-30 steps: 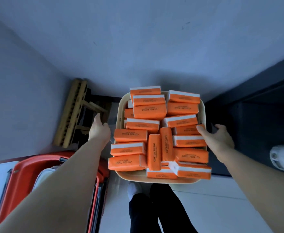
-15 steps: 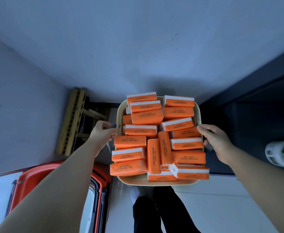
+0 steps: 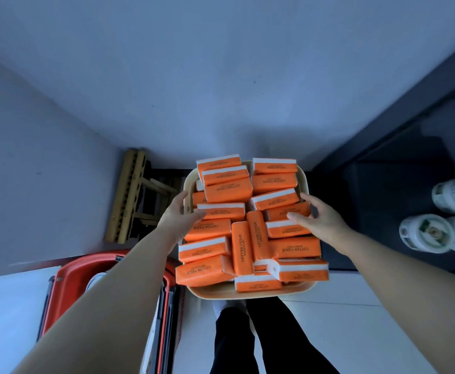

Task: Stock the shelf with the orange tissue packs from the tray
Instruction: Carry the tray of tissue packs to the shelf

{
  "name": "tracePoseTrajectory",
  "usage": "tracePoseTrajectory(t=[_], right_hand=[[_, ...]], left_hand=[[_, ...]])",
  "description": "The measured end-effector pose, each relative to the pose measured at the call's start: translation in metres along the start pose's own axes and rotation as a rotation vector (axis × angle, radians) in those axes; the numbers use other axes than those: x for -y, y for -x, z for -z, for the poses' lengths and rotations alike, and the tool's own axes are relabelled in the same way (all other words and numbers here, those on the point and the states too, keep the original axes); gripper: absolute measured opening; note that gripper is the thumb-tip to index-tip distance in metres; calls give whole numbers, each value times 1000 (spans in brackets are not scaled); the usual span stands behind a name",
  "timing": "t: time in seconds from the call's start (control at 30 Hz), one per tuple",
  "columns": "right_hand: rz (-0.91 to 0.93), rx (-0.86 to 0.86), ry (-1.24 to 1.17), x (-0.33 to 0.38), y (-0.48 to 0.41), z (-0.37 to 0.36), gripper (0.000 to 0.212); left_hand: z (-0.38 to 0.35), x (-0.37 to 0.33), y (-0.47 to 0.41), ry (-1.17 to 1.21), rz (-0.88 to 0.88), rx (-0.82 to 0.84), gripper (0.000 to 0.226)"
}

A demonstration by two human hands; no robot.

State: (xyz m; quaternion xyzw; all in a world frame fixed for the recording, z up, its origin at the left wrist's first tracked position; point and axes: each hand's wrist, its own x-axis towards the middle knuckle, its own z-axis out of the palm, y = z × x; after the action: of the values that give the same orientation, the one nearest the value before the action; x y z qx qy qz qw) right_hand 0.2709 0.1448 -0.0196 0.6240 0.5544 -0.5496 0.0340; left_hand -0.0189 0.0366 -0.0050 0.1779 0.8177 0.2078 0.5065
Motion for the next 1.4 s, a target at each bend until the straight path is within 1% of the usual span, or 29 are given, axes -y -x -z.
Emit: tracePoseTrajectory(t=[0.13,0.2,0.27,0.33,0.37,0.47,0.57,0.63,0.7,0.77,0.87,0.97,1.07,1.1,1.17,1.2,1.3,1.4], right_hand=[[-15,-71,-15,-12,35,0,79],[-36,-133,-4,-20,53,-3,81],[-90,-180,-12,-30,73,-7,92],[-135,-208,-50,-43,99,-13,103],[-143,-221,-69,-51,114,-16,105],[-118,-268,-128,-75,165,-28,101],[-113,-316,-207,-105,219,-42,101],[-122,-350,-247,-131,255,-51,90],[-140,-377,-304,-158,290,-60,74],[-193,-402,-365,-187,325,-69,67],[-295,-464,-419,-237,368,-79,70],[-404,-507,-479,-287,411,-87,79],[-480,-559,-584,-342,456,-94,94],[-498,-582,-617,-360,471,-96,95],[-537,-623,-678,-398,499,-98,89],[-554,-640,-703,-418,513,-97,86],[-579,-695,-758,-474,553,-90,87],[-595,-741,-791,-524,591,-74,75]], left_hand=[[0,3,31,-57,-13,-8,78],[0,4,45,-94,-15,-41,85],[-1,7,62,-159,17,-71,92],[-1,14,80,-206,30,-86,88],[-2,17,90,-221,20,-81,84],[-8,28,118,-286,-68,-51,76],[-21,38,149,-356,-146,5,81],[-32,47,168,-415,-182,43,87],[-48,55,185,-474,-207,97,87],[-70,63,207,-559,-221,145,80],[-111,74,242,-664,-261,239,77],[-158,90,266,-769,-306,318,78],[-211,103,305,-874,-378,410,59],[-231,108,316,-908,-402,431,62],[-271,117,344,-987,-444,471,74],[-290,121,359,-1002,-475,486,79],[-351,137,405,-1010,-532,535,90],[-410,148,454,-1047,-615,552,94]])
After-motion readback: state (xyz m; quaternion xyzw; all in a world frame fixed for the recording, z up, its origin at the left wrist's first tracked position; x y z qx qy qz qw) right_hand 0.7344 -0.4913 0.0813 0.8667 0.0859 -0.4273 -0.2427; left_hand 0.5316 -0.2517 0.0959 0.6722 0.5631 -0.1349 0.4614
